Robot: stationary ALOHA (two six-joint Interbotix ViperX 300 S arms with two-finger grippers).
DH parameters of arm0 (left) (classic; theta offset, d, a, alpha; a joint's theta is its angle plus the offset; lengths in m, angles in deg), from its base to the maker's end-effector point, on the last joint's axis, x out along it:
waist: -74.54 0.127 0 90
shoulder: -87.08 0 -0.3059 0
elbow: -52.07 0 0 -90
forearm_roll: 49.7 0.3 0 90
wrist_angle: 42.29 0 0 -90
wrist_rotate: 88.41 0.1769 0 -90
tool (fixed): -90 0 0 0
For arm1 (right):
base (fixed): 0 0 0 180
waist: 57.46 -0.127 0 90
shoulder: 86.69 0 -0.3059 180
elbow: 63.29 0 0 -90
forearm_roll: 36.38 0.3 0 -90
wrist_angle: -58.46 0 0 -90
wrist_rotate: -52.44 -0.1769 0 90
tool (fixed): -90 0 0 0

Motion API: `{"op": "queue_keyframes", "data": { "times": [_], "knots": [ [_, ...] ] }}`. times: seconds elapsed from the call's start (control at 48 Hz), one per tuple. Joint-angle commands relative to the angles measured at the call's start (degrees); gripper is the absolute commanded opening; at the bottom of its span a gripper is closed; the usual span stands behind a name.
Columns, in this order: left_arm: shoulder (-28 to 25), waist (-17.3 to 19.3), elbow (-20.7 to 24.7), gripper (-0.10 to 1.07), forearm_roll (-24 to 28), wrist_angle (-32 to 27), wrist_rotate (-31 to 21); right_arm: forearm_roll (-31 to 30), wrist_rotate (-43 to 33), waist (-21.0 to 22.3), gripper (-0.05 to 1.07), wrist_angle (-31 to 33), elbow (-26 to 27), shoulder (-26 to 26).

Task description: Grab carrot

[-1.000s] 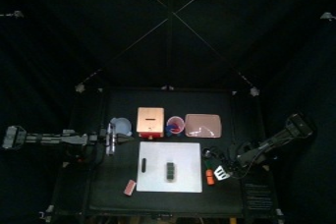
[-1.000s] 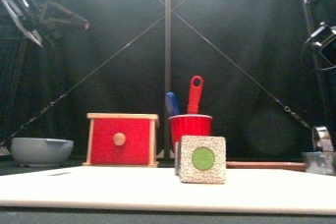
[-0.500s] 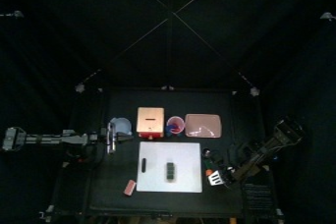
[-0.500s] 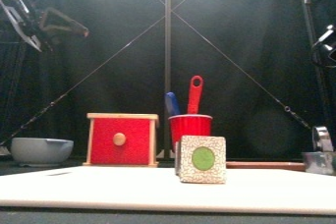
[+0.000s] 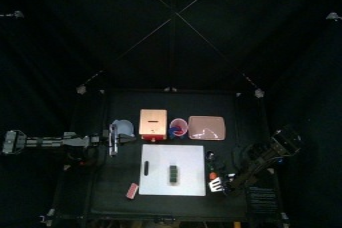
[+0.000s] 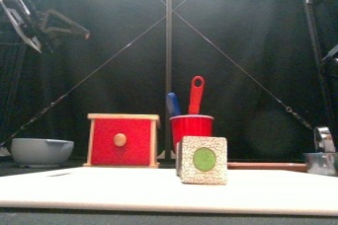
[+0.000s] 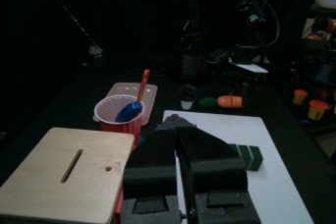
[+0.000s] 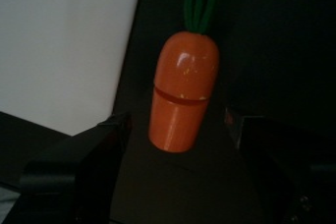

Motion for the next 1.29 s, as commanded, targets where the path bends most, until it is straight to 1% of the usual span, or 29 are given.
{"op": "queue_keyframes", "data": {
  "times": [0.0,0.167,0.271,0.458,0.521,0.562,0.646,0.854,0.958,1.021,1.083,1.271],
  "knots": [
    [-0.2,0.1,0.6,0.24,0.0,0.1,0.2,-0.3,-0.1,0.4,1.03,-0.2,1.1,0.1],
    [-0.3,0.1,0.4,0.25,0.0,-0.2,0.1,0.2,-0.1,0.7,1.03,-0.4,1.6,1.3],
    [-0.2,0.1,0.4,0.28,0.0,-0.4,0.0,0.5,0.1,0.7,1.03,-0.4,2.1,1.8],
    [-0.2,0.3,0.4,0.38,0.0,-0.4,0.2,0.7,0.3,0.5,1.02,-0.4,2.4,1.9],
    [-0.2,0.3,0.4,0.43,0.0,-0.4,0.2,0.8,0.4,0.5,1.00,-0.4,2.5,1.9],
    [-0.3,0.3,0.4,0.45,-0.1,-0.4,0.2,0.8,0.4,0.5,0.98,-0.4,2.4,1.9],
    [-0.2,0.3,0.4,0.49,0.0,-0.4,0.2,0.8,0.3,0.4,0.89,-0.4,2.3,1.9],
    [-0.2,0.3,0.4,0.57,0.0,-0.4,0.2,0.8,0.2,0.4,0.58,-0.4,1.7,1.9],
    [-0.2,0.3,0.4,0.58,0.0,-0.5,0.0,0.2,0.8,0.5,0.49,-0.2,2.0,1.5],
    [-0.2,0.3,0.4,0.59,0.0,-1.1,0.0,-0.9,1.3,0.8,0.46,0.0,2.5,0.9],
    [-0.3,0.3,0.7,0.60,-0.1,-2.0,-0.1,-3.1,1.5,1.1,0.46,0.1,3.1,-0.3],
    [-0.9,-0.8,2.0,0.64,0.2,-6.2,0.1,-14.2,2.3,4.0,0.46,0.1,4.8,-3.5]
  ]
}}
